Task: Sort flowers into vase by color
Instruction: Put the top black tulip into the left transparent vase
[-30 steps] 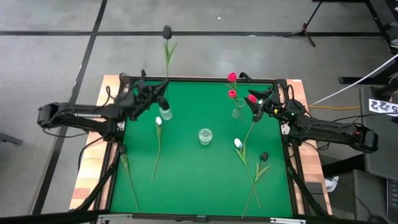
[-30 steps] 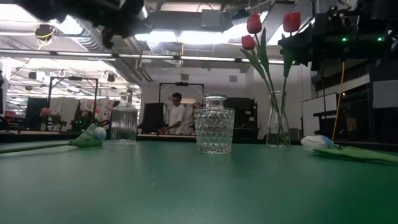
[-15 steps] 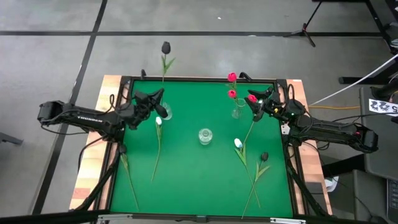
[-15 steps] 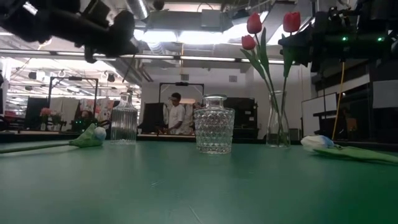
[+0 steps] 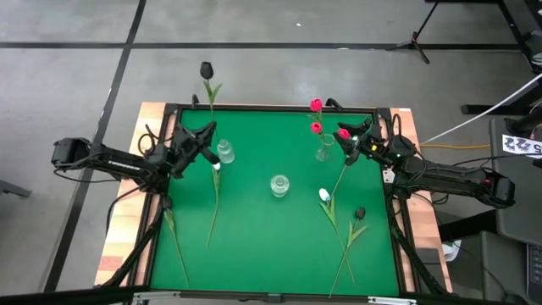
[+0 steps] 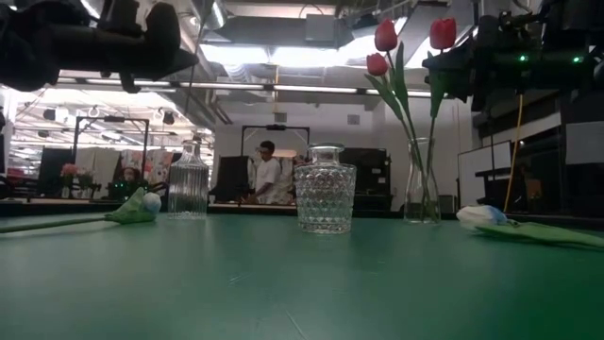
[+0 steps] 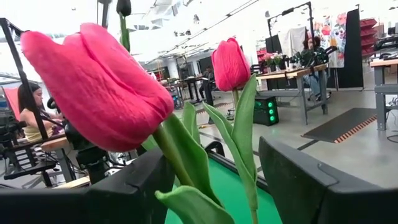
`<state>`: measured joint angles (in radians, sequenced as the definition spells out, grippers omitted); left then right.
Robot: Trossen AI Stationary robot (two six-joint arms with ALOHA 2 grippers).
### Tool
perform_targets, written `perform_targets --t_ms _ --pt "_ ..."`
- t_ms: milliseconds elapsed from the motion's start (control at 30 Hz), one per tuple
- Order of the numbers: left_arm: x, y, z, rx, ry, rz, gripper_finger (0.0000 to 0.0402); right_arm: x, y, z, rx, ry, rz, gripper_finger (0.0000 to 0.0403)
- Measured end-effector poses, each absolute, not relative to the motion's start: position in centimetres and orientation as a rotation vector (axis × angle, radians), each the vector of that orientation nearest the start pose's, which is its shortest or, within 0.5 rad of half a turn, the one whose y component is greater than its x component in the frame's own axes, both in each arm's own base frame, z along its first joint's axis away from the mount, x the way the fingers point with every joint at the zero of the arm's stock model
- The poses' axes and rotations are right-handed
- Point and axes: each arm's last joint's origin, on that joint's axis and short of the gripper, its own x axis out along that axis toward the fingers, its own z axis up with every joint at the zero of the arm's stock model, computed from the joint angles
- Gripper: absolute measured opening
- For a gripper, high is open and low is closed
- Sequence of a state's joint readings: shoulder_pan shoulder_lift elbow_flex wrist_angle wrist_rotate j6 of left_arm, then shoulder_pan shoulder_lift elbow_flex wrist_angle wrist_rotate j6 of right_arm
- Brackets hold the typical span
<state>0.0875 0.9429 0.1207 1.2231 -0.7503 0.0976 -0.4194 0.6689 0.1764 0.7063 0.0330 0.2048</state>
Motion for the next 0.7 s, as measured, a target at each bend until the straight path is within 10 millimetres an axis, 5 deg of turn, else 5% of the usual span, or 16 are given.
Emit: perform_targets --t_ms 700 --pt "16.8 4.5 20.0 0.024 -0.314 0.854 0.0000 13.9 -6.2 22.4 0.158 -0.244 -0.397 0.0229"
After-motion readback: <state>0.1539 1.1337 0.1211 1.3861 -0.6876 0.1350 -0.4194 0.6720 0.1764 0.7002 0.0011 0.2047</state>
